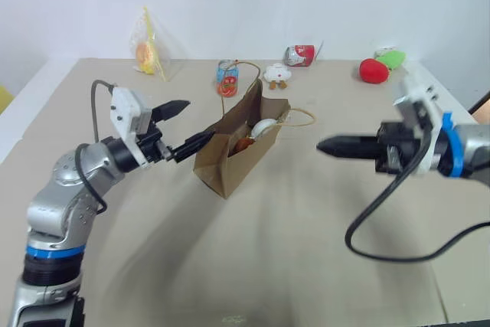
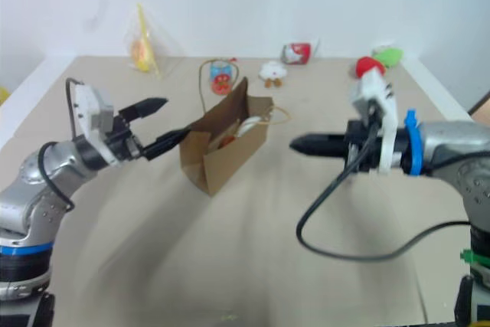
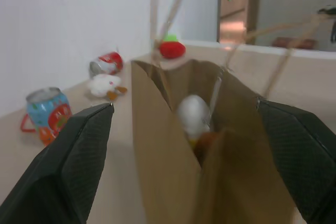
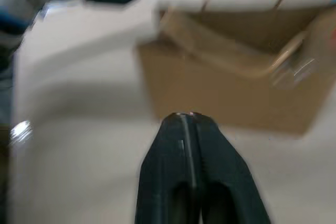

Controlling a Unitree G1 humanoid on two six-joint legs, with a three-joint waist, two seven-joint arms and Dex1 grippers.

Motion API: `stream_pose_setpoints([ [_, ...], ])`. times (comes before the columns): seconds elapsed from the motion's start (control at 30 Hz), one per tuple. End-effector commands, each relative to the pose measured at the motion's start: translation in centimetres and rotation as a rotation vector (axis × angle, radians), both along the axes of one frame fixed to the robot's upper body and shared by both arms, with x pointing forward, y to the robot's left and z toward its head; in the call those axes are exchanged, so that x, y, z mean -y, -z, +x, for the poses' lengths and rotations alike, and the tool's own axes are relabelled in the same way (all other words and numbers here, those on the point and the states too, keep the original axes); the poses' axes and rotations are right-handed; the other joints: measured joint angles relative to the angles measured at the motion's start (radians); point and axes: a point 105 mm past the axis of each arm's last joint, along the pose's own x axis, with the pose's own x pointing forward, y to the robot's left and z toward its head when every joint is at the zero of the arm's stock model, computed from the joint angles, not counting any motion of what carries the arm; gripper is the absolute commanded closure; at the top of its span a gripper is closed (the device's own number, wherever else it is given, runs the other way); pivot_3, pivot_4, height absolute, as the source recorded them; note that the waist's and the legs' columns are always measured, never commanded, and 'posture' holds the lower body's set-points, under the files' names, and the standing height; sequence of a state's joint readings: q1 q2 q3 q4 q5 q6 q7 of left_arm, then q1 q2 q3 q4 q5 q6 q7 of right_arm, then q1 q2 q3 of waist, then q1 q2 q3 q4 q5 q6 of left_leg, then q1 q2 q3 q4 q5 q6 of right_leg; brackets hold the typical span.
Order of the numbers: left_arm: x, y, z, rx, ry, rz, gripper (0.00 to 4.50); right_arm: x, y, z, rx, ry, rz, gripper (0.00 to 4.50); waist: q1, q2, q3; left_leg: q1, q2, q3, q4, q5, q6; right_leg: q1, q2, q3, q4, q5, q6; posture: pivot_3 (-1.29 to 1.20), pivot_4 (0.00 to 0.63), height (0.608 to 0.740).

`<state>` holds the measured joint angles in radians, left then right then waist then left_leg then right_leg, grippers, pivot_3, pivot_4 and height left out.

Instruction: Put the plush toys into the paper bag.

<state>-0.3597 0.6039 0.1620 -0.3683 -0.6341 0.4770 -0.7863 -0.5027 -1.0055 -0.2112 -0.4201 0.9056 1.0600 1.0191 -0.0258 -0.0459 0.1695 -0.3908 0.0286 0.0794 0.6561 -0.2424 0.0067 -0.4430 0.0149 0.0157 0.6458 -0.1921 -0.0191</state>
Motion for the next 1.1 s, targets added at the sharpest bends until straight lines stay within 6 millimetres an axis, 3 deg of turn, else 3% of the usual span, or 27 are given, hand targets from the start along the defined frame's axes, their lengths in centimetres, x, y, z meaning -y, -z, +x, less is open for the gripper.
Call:
stream_pose_setpoints([
  [0.03, -0.4, -0.7, -1.5, 0.067, 0.044, 0.061, 0.0, -3.1, 0.9, -0.2, 0.066, -0.07, 0.005, 4.36, -0.004, -0.001, 0.0, 0.001, 0.001, 0.0, 0.0, 0.0, 0.0, 0.0, 0.0, 0.0, 0.0, 0.0, 0.0, 0.0, 0.15, 0.74],
  [0.17, -0.3, 0.1, -1.9, 0.064, 0.068, 0.095, 0.0, -5.7, 2.7, 2.5, 0.169, -0.007, -0.013, 4.36, -0.003, 0.0, 0.0, 0.001, 0.001, -0.001, 0.0, 0.001, -0.001, 0.0, 0.001, -0.002, 0.001, 0.0, 0.0, 0.0, 0.15, 0.74],
  [0.37, 0.7, 0.6, -2.6, 0.081, 0.097, 0.117, 0.0, -8.1, 2.6, 5.2, 0.287, 0.019, -0.004, 4.36, 0.003, 0.0, 0.0, -0.002, 0.0, -0.001, 0.0, 0.001, -0.002, -0.001, 0.0, -0.001, 0.0, 0.0, -0.001, 0.0, 0.15, 0.74],
  [0.77, 1.3, 1.5, -2.3, 0.062, 0.037, 0.085, 0.0, -11.9, 1.6, 4.4, 0.308, -0.087, 0.075, 4.36, 0.002, 0.0, 0.0, -0.002, 0.001, -0.001, 0.0, -0.001, -0.002, -0.001, 0.0, -0.002, 0.001, -0.002, -0.001, 0.0, 0.15, 0.74],
  [1.1, 2.6, 2.1, -1.9, 0.056, -0.022, 0.043, 0.0, -12.1, 2.1, 5.1, 0.324, -0.068, 0.046, 4.36, 0.003, 0.0, 0.0, -0.002, 0.0, -0.001, 0.0, -0.001, -0.002, -0.001, 0.0, -0.002, 0.001, -0.002, -0.001, 0.0, 0.15, 0.74],
])
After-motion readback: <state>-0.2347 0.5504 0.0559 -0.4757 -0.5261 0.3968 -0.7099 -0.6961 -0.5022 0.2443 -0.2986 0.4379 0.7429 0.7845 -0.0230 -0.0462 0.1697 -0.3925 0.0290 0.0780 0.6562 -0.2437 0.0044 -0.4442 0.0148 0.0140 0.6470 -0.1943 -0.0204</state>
